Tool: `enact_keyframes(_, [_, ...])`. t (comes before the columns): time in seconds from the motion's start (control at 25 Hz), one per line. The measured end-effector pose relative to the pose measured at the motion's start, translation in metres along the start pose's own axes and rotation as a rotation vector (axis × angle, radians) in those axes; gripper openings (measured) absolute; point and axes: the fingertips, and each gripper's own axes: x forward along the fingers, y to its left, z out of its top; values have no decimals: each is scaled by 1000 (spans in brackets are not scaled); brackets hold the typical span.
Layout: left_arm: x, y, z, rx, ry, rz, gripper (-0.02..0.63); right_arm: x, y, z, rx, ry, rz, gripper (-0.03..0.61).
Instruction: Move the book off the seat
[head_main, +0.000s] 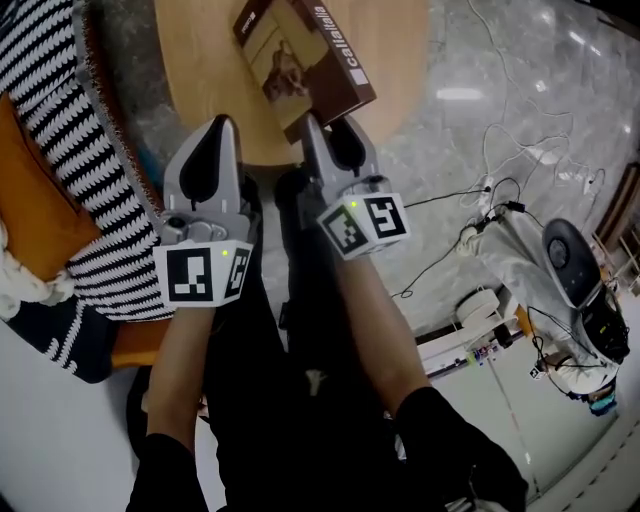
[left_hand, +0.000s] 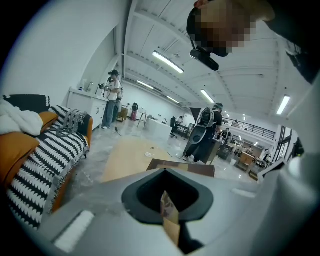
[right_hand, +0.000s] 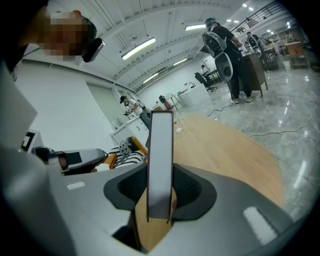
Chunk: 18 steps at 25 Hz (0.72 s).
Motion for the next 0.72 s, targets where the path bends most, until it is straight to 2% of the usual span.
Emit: enact_keyframes(0.72, [-8, 11, -13, -20, 1, 1, 6, 14, -22, -43, -10, 69, -18, 169])
